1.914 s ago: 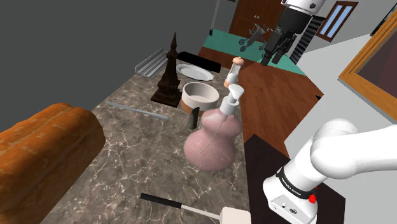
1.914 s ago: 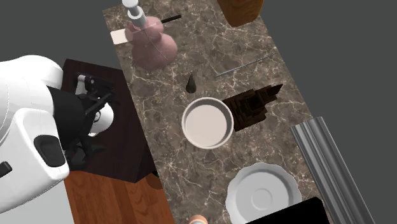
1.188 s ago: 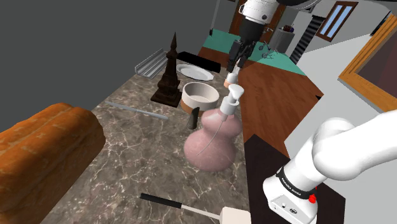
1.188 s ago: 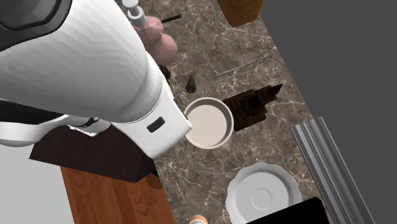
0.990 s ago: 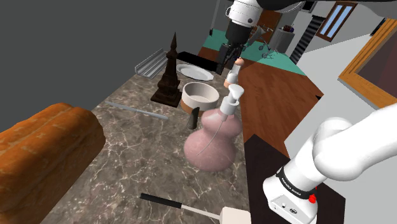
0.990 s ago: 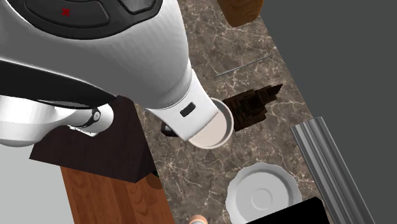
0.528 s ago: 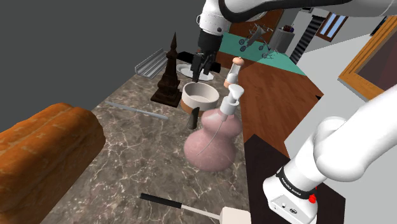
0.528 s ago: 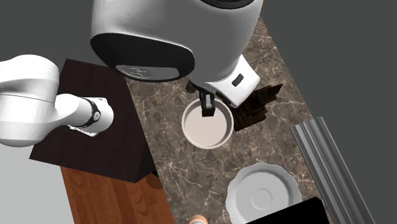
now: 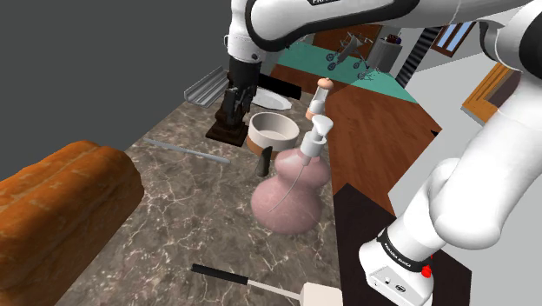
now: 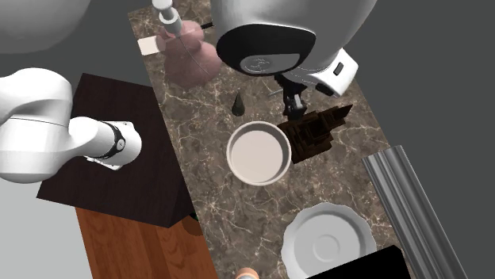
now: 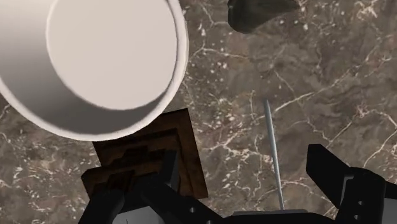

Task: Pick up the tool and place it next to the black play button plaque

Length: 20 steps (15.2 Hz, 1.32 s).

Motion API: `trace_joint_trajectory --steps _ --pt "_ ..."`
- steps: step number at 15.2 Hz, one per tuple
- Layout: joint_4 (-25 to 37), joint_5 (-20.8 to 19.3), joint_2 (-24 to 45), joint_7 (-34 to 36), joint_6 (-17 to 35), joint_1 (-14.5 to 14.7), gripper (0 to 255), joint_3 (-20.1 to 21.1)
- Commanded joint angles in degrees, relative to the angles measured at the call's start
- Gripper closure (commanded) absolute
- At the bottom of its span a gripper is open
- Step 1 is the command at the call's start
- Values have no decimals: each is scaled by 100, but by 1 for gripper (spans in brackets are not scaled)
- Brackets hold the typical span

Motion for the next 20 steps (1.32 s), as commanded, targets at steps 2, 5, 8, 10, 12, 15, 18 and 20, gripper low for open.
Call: trace_joint_trajectory --steps 2,5,8,10,12,15,18,20 --pt "515 -154 653 4 76 144 0 117" --pt "1048 -321 1257 5 82 311 0 210" --pt "1638 -496 1872 -4 37 501 0 283" --pt "1857 -555 2089 -12 10 576 0 301" --pt "1759 -568 2128 -3 147 576 0 294" --pt "1622 -588 2196 11 350 577 0 284" --pt "1515 -608 2261 24 521 579 0 274" --pt "1516 -608 2262 24 520 580 0 274"
